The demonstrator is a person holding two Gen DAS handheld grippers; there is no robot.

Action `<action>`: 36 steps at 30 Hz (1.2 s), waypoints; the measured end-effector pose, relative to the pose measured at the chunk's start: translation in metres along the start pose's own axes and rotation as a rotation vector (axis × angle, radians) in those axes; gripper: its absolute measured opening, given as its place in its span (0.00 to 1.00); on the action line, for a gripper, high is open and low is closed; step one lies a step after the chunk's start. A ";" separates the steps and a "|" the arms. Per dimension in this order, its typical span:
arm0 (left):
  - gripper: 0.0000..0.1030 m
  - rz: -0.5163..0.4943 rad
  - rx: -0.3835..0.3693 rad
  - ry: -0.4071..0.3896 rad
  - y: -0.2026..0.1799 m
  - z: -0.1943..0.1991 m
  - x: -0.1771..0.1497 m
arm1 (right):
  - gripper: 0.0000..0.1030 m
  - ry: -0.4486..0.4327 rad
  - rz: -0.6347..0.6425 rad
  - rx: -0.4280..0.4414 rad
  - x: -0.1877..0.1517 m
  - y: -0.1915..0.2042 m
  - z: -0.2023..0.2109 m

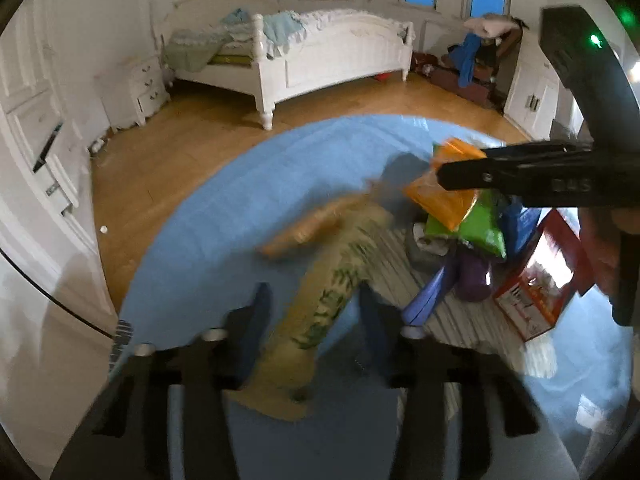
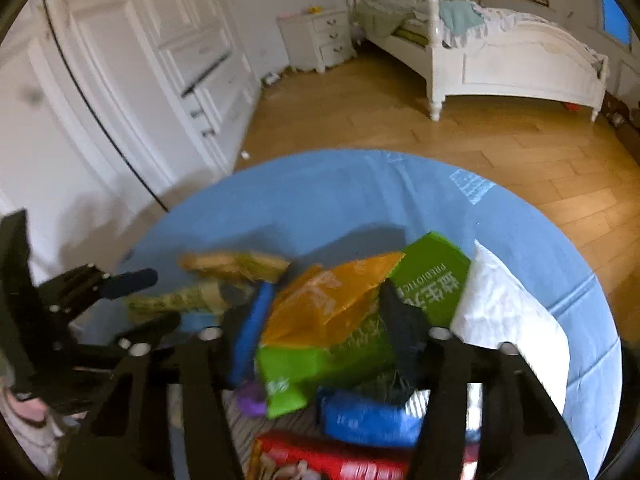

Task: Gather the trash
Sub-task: 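Grasp the beige snack wrapper with left tool while right tool grasps orange wrapper, then carry both wrappers to the bin and open both tools to drop them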

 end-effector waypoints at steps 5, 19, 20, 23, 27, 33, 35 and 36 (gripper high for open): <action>0.14 0.031 -0.007 -0.018 0.001 0.004 -0.004 | 0.31 -0.045 0.011 0.005 -0.009 0.006 0.001; 0.12 0.148 -0.135 -0.221 -0.057 0.082 0.031 | 0.30 -0.375 -0.132 0.202 -0.041 -0.041 0.162; 0.12 0.149 -0.149 -0.232 -0.064 0.084 0.036 | 0.30 -0.402 -0.136 0.191 -0.044 -0.047 0.172; 0.12 0.129 -0.185 -0.265 -0.101 0.091 0.056 | 0.30 -0.484 -0.144 0.121 -0.060 -0.075 0.207; 0.12 0.092 -0.260 -0.287 -0.154 0.086 0.084 | 0.31 -0.540 -0.178 0.046 -0.082 -0.114 0.236; 0.13 0.046 -0.358 -0.269 -0.226 0.060 0.113 | 0.31 -0.572 -0.271 -0.029 -0.116 -0.180 0.254; 0.13 0.031 -0.386 -0.257 -0.246 0.051 0.119 | 0.31 -0.573 -0.311 -0.053 -0.127 -0.204 0.256; 0.13 0.024 -0.403 -0.251 -0.258 0.045 0.124 | 0.31 -0.574 -0.333 -0.069 -0.133 -0.218 0.257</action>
Point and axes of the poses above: each gripper's, at about its wrist camera, not at the fingertips, and z roughly against the way its jaws point, y to its left, x to its top, the point moved 6 cm from there along -z, roughly the way its jaws point, and after that the axes turned 9 degrees about -z, right-handed, at the moved point
